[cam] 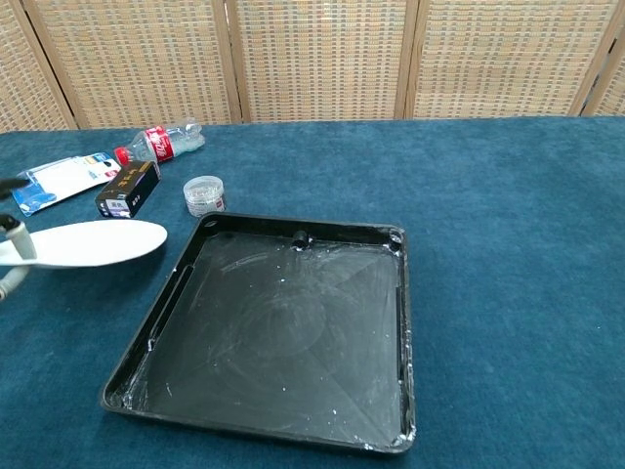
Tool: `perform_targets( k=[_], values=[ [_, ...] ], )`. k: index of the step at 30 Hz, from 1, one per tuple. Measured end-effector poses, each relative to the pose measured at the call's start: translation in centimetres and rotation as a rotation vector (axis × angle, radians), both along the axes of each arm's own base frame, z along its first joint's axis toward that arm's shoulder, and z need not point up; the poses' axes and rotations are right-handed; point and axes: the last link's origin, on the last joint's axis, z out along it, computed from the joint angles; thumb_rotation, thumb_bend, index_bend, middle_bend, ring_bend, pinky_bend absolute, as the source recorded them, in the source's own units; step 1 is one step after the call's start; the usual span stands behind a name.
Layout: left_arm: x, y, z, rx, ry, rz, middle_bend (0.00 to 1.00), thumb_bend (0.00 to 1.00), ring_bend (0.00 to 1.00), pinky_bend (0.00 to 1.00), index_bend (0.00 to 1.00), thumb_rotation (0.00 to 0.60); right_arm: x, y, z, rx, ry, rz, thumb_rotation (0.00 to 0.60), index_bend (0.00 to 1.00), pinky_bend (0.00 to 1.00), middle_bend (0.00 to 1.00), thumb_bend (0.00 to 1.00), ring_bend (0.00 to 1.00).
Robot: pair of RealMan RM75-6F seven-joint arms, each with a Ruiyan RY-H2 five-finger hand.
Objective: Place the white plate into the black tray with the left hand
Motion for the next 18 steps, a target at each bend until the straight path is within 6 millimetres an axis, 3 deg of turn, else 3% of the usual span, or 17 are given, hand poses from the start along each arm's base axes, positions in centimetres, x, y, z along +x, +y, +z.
perform_targets(
  k=[12,18],
  values=[
    [4.4,2.1,4.5,0.108,-0.161,-0.086,0.00,0.47,0.00,0.00,0.67,0.600,0.0,0.0,0.0,0.008,0.000,-0.004,0.600,0.00,0.00,0.00,0.00,0.00],
    [7.9,2.7,6.5,0.145,-0.229,-0.151,0.00,0.47,0.00,0.00,0.68,0.600,-0.1,0.0,0.1,0.002,-0.005,-0.009,0.600,0.00,0.00,0.00,0.00,0.00]
  ],
)
